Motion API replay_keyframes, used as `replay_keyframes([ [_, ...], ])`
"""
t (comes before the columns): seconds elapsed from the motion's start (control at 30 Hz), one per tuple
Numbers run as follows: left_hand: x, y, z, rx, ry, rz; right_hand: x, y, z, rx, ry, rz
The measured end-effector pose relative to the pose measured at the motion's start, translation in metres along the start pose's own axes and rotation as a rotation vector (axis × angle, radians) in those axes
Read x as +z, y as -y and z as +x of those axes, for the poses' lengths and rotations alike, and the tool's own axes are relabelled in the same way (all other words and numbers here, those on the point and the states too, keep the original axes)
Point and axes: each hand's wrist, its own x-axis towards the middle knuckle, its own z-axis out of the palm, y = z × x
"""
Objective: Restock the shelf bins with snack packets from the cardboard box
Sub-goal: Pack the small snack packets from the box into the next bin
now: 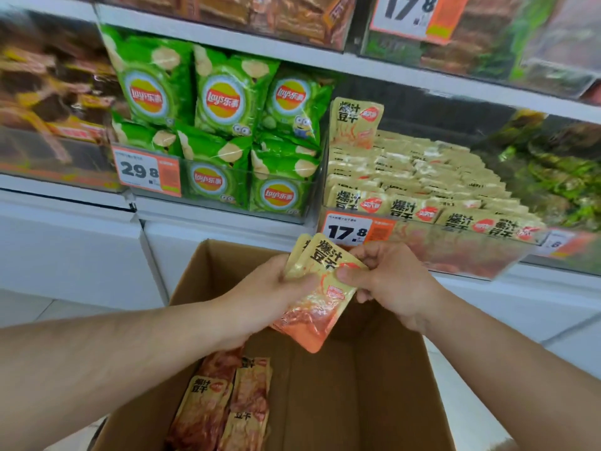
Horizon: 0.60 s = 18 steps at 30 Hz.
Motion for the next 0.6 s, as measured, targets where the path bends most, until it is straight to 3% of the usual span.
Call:
replay_keyframes([
  [0.3,0.005,-0.017,-0.004,0.108,0.007,0.042,0.003,0.012,-0.009,-0.140,-0.289,0.030],
  [0.47,0.009,-0.037,-0.002,0.213,-0.029,-0.003,-0.006,0.030,-0.022,0.034,0.152,0.139],
  [0.6,0.013,-0.055,0.008,0.257,0.009,0.058,-0.019,0.043,-0.023,-0.014,0.164,0.190],
])
